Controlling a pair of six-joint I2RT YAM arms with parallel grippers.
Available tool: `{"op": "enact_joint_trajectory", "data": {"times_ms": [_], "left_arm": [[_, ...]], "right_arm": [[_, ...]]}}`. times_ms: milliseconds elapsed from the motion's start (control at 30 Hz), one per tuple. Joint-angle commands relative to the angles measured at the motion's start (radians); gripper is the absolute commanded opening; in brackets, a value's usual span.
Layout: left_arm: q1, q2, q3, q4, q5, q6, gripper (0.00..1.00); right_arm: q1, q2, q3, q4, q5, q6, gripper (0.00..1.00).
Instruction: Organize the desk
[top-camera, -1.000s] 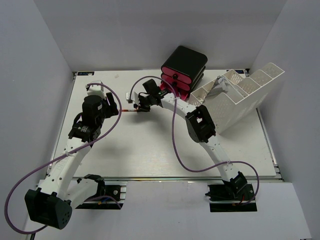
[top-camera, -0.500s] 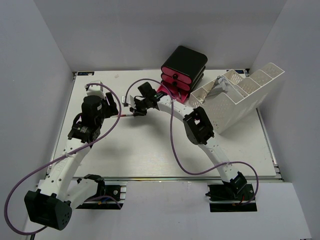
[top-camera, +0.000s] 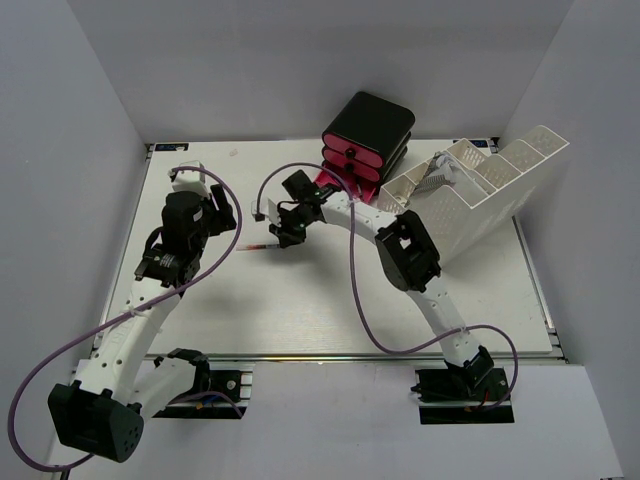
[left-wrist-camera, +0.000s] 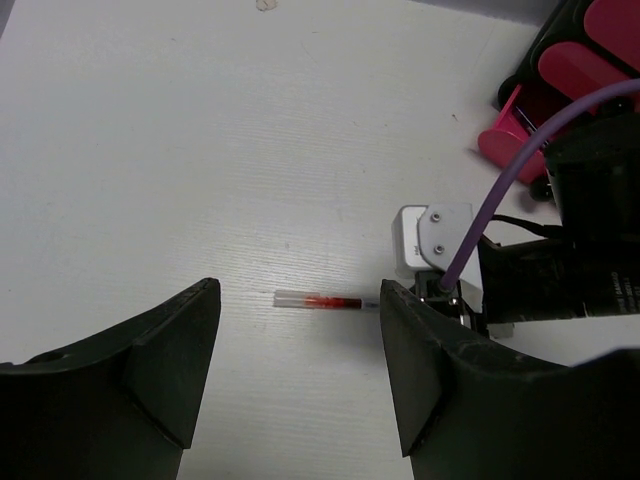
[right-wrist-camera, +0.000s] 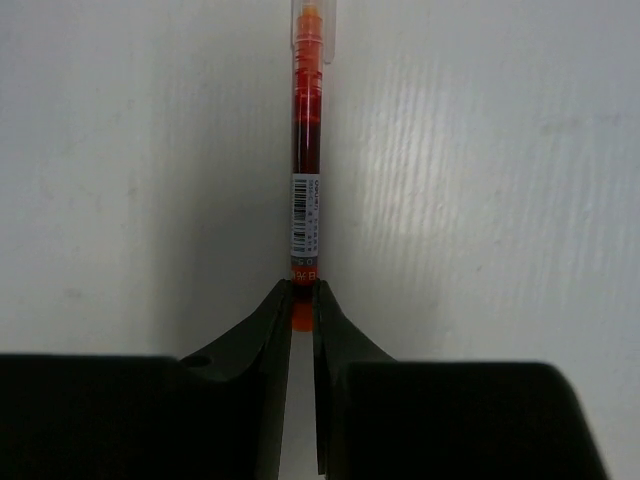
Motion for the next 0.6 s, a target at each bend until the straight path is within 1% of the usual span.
{"op": "enact_joint_trajectory", "data": {"times_ms": [0, 133, 167, 200, 267, 333, 433, 467, 567], "left_arm": [[0.002, -0.025, -0.015, 0.014, -0.011, 0.008, 0.74], [0.002, -0.028, -0.015, 0.017, -0.014, 0.01, 0.75], [0.002, -0.028, -0.018, 0.018, -0.014, 0.01, 0.75], [0.002, -0.03, -0.018, 0.017, -0.014, 0.01, 0.75], [0.002, -0.03, -0.021, 0.02, -0.016, 0.011, 0.75], [0.002, -0.028, -0.022, 0.021, -0.019, 0.011, 0.75], [0.002, -0.03, -0.022, 0.021, -0.02, 0.011, 0.75], [0.002, -0.03, -0.022, 0.023, -0.019, 0.01, 0.75], [0.002, -0.03, -0.022, 0.023, -0.017, 0.011, 0.75]], "right_arm": [[-0.001, -0.033, -0.108, -0.164, 0.063, 0.049, 0.06], [0.002, -0.101, -0.251, -0.105, 0.101, 0.083, 0.07], [0.002, -0.113, -0.309, -0.083, 0.115, 0.089, 0.08], [0.002, -0.135, -0.335, -0.042, 0.144, 0.094, 0.11], [0.005, -0.149, -0.38, -0.009, 0.178, 0.109, 0.14], [0.005, -0.144, -0.38, -0.005, 0.198, 0.126, 0.19], [0.004, -0.144, -0.386, -0.005, 0.223, 0.135, 0.23], [0.007, -0.142, -0.391, -0.005, 0.236, 0.138, 0.29], [0.009, -0.139, -0.392, -0.011, 0.256, 0.148, 0.37]]}}
